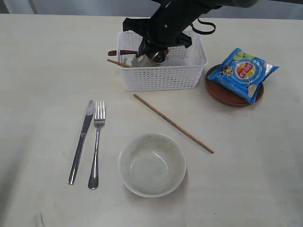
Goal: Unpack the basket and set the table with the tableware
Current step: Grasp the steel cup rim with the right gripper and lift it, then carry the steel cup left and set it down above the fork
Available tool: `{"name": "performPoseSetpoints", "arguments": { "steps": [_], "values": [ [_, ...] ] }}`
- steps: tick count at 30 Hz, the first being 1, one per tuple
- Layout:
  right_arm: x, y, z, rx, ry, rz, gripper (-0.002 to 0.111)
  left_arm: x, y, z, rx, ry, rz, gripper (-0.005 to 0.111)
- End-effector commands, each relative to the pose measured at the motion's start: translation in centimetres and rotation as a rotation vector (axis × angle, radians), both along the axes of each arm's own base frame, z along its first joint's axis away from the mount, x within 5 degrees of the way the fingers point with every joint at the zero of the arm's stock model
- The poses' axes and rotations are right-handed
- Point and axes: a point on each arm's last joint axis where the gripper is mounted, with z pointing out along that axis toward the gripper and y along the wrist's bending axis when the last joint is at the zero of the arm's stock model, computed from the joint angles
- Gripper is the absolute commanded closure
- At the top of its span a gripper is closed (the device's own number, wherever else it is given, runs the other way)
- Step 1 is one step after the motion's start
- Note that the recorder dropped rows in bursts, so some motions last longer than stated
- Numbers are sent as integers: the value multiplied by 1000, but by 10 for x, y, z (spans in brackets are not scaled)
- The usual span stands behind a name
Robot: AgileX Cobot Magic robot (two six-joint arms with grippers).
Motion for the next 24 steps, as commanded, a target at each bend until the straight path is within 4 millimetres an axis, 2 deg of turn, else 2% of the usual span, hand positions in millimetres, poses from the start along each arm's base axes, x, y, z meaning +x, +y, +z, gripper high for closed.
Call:
{"name": "performPoseSetpoints", "arguments": {
  "steps": [1, 7, 14, 19, 24],
  "values": [
    [-1, -7, 19, -29, -69, 19, 109, 0, 0, 0, 0, -9, 1, 107],
    [-7, -10, 54, -2, -139, 20, 109, 0, 0, 0, -11, -7, 0, 107],
    [-18, -4, 77, -8, -206, 57, 109, 0, 0, 0, -9, -7, 1, 107],
    [-29, 13, 85, -33, -263, 118, 109, 0, 0, 0, -9, -7, 1, 107],
    [-47, 45, 103, -91, -347, 204, 109, 0, 0, 0, -9, -7, 1, 107]
  ]
}}
